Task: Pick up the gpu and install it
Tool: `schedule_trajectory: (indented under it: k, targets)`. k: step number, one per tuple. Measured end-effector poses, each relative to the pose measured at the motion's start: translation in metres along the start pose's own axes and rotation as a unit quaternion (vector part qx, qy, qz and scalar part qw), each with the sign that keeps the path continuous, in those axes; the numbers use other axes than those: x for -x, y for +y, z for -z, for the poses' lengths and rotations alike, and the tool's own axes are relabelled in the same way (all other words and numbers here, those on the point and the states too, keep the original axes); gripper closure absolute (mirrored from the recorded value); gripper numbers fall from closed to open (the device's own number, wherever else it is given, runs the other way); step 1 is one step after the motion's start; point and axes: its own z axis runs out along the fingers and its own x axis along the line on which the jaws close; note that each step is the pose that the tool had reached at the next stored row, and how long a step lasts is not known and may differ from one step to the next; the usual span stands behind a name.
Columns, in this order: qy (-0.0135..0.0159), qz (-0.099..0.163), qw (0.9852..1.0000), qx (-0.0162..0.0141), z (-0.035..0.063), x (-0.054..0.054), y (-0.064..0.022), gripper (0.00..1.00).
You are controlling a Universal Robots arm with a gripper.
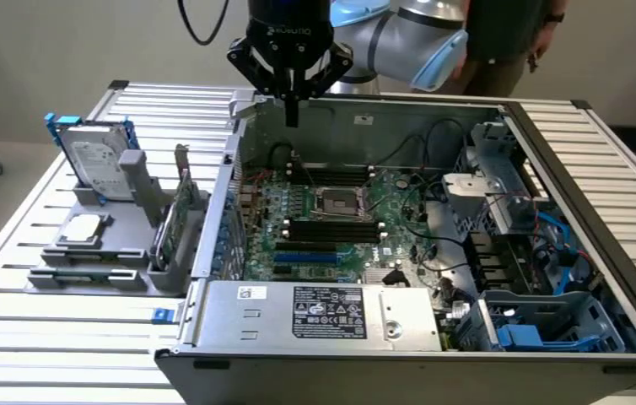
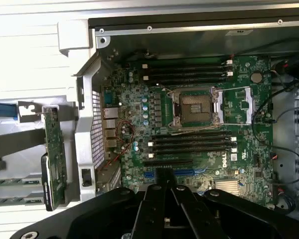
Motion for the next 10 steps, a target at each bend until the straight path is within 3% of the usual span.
schedule_trajectory:
  k: [2, 10]
  targets:
    - [0.0, 0.0, 1.0, 0.0, 0.0, -0.002, 0.0004, 0.89]
    - [0.0, 0.0, 1.0, 0.0, -0.0008, -0.038, 0.0113, 0.89]
